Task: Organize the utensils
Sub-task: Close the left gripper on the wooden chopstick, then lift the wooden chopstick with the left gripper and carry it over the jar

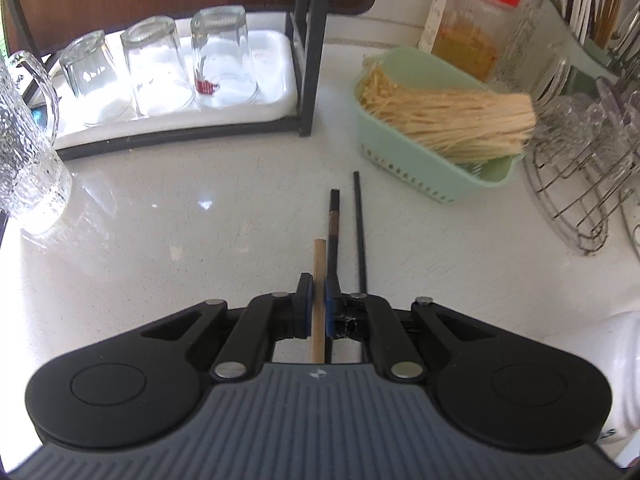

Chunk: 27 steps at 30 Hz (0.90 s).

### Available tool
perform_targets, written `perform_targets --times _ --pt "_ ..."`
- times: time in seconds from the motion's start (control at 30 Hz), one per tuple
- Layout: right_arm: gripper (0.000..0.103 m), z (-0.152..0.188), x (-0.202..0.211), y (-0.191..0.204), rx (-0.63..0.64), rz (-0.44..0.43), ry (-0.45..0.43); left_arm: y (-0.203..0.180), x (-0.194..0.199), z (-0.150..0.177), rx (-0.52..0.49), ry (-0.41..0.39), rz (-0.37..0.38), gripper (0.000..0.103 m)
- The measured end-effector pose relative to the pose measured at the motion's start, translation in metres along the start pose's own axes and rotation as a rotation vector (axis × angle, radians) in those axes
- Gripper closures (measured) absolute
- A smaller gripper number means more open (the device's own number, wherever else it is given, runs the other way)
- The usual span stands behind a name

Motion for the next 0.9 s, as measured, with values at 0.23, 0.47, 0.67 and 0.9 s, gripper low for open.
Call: perform_targets --times 0.23,0.47,0.67,0.9 --pt "0.011 -0.001 -0.001 -0.001 0.007 -0.011 0.006 -0.008 0.024 0.0 0.021 -0.05 0.026 0.096" --pt "0.011 -0.002 -0.002 -0.001 0.005 -0.01 0.012 -0.012 0.057 0.009 0.068 -0.097 0.076 0.096" --pt "0.011 -0.001 -0.002 -0.001 0.017 -0.018 0.007 -0.016 0.09 0.013 0.08 -0.144 0.124 0.096" --pt "0.011 -0.001 -0.002 -0.001 0.022 -0.023 0.007 -0.026 0.127 0.016 0.107 -0.206 0.202 0.096"
Point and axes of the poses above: each gripper's, at about its wrist camera, not at the fingertips, and x roughly against the way its jaws point, y to its left, z to its underside, the point moved 3 cm from there along -x, roughly the way its jaws point, and after that the axes turned 14 degrees about x, right-handed, at the moved point
